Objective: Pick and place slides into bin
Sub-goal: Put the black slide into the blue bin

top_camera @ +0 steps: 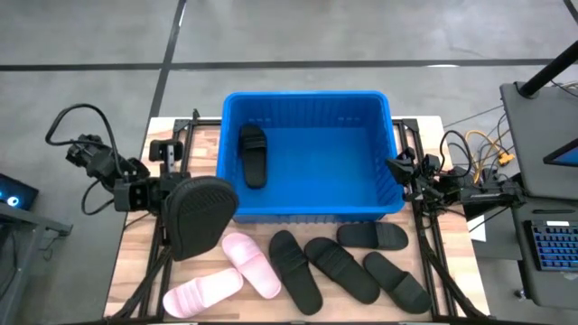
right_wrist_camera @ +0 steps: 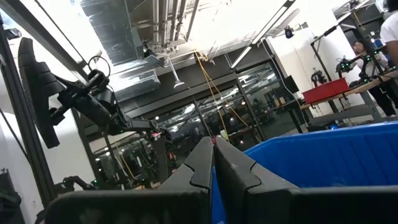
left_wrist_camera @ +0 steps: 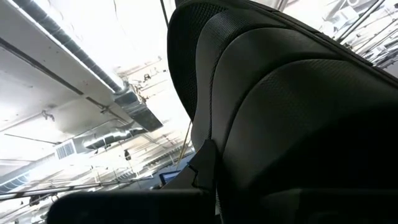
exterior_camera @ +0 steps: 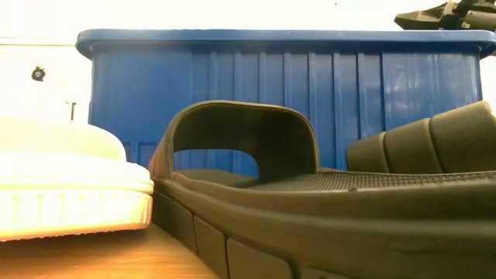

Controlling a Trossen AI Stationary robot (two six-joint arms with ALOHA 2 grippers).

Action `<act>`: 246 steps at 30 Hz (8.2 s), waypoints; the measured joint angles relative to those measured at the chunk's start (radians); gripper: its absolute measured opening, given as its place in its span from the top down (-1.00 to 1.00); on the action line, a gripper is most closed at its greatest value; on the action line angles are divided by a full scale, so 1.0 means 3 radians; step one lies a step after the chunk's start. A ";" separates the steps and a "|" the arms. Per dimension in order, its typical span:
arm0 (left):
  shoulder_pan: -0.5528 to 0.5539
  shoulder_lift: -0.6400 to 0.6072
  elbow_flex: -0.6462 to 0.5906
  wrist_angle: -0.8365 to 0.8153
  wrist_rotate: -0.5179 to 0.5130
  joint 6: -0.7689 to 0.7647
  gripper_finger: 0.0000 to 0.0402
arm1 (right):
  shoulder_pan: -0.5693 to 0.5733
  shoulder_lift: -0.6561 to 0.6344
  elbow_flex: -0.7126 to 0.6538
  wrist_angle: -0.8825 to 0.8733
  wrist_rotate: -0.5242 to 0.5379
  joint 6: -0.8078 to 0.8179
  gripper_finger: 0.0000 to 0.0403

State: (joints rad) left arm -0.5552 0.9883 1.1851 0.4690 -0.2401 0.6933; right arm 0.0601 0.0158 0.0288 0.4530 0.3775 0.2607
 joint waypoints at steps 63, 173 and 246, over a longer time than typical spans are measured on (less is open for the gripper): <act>0.1049 0.0853 0.0701 -0.0225 -0.3081 0.1121 1.00 | 0.0001 -0.0003 0.0003 0.0006 0.0043 0.0089 0.96; 0.2660 0.2679 0.1219 -0.5223 -0.2026 -0.2756 1.00 | 0.0001 0.0019 0.0001 -0.0109 0.0052 -0.0173 0.96; 0.2996 0.3205 0.1195 -0.5835 -0.1979 -0.2701 0.52 | 0.0001 0.0022 -0.0003 -0.0126 0.0056 -0.0262 0.96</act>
State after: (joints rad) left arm 0.3435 1.9499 1.5436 -1.2815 -0.8338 -0.1170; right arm 0.0603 0.0223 0.0280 0.4152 0.3943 0.1822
